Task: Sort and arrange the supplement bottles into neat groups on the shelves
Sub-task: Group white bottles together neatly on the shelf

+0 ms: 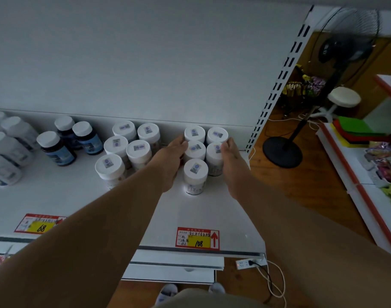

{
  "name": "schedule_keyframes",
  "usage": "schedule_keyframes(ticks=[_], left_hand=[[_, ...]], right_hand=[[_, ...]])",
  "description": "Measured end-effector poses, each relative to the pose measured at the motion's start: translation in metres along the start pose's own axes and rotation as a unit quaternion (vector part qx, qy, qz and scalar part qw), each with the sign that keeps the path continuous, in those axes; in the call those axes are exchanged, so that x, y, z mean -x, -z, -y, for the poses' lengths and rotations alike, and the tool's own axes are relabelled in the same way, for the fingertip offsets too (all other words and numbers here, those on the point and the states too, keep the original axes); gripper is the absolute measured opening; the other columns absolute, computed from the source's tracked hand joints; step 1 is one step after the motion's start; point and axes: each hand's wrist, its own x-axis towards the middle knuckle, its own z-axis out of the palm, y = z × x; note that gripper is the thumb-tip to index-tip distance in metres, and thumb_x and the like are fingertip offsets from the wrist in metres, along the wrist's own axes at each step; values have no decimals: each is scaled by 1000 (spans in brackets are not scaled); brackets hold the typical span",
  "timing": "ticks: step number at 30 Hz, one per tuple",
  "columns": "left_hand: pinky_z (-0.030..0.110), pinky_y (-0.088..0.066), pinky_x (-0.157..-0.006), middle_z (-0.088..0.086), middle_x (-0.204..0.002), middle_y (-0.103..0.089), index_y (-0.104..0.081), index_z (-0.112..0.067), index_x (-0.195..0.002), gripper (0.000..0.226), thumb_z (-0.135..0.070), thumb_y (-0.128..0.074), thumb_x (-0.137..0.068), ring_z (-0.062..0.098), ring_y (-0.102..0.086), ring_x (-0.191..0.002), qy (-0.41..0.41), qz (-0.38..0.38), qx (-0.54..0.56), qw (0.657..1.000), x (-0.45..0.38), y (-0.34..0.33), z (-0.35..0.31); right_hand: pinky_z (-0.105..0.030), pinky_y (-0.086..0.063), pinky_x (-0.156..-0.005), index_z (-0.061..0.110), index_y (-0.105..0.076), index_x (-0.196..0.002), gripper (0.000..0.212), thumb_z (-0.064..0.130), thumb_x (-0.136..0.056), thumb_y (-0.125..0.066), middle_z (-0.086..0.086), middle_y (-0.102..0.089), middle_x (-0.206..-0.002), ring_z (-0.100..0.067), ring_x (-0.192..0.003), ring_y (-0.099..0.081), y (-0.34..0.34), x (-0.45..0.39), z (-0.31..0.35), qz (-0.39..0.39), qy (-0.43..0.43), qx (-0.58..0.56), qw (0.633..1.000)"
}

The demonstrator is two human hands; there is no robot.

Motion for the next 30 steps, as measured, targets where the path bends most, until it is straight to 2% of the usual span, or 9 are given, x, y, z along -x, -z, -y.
schedule_keyframes(ticks=[6, 11, 14, 17, 19, 21, 24, 26, 30], left_hand=[[40, -48, -105, -12, -110, -72, -64, -45, -124, 30, -29, -52, -101, 19, -64, -115, 10, -5, -11, 1000, -7, -3, 0], [20, -49, -72, -18, -107, -69, -60, -44, -122, 29, -26, -46, -105, 3, -65, -91, -3, 18, -16, 1000, -1, -5, -4], [20, -48, -69, -22, -100, -67, -58, -48, -111, 25, -28, -44, -105, 1, -63, -88, -10, 23, -35, 999, 3, -6, -4], [30, -47, -85, -16, -107, -68, -65, -58, -100, 26, -38, -47, -102, 12, -62, -100, -33, 21, -79, 996, 5, -2, -2], [31, -46, -87, -10, -114, -67, -61, -52, -118, 25, -39, -48, -101, 12, -61, -100, -47, 7, -101, 994, 8, 2, 4], [35, -47, -100, -8, -121, -65, -56, -40, -129, 32, -37, -51, -97, 12, -62, -109, -61, -38, -105, 992, 11, 8, 16], [44, -49, -103, -7, -114, -66, -58, -33, -113, 18, -22, -52, -99, 18, -63, -108, -91, -93, -104, 986, 22, 16, 33], [38, -53, -93, -8, -109, -66, -58, -34, -103, 19, -15, -52, -99, 16, -64, -101, -104, -100, -136, 980, 31, 21, 39], [23, -50, -79, -17, -98, -68, -61, -32, -104, 23, -18, -69, -89, -1, -64, -91, -141, -67, -236, 959, 46, 25, 45]], right_hand=[[-25, -42, -85, 32, -41, -137, 32, 30, -106, -34, 9, -57, -118, -9, -106, -54, -7, -5, -2, -21, 11, 6, 1000], [-17, -39, -74, 30, -39, -142, 36, 30, -106, -32, 11, -53, -116, -11, -106, -52, -7, -2, 1, -35, 13, 18, 999], [-22, -41, -87, 28, -34, -147, 41, 34, -106, -32, 5, -52, -131, -11, -114, -53, -4, 1, 3, -34, 6, 43, 998], [-34, -22, -116, 27, -14, -157, 56, 43, -105, -30, 3, -21, -162, -18, -147, -23, 2, 7, 4, -40, -35, 40, 998], [-28, -14, -114, 22, -13, -157, 56, 40, -106, -29, 3, -16, -163, -16, -149, -16, 5, 16, 3, -66, -26, 41, 997], [-16, -15, -104, 17, -24, -154, 50, 31, -107, -32, 0, -31, -156, -13, -141, -28, 7, 32, 1, -123, 6, 88, 988], [-4, -27, -78, 15, -48, -137, 35, 22, -104, -43, 0, -55, -124, -6, -106, -45, 5, 61, -9, -221, 38, 211, 951], [-5, -34, -67, 19, -55, -122, 23, 21, -100, -50, 3, -59, -110, -8, -96, -53, -1, 74, -19, -201, 53, 232, 950], [-16, -42, -79, 22, -53, -117, 25, 27, -94, -60, 6, -56, -111, -9, -98, -56, -17, 81, -28, -85, 80, 271, 955]])
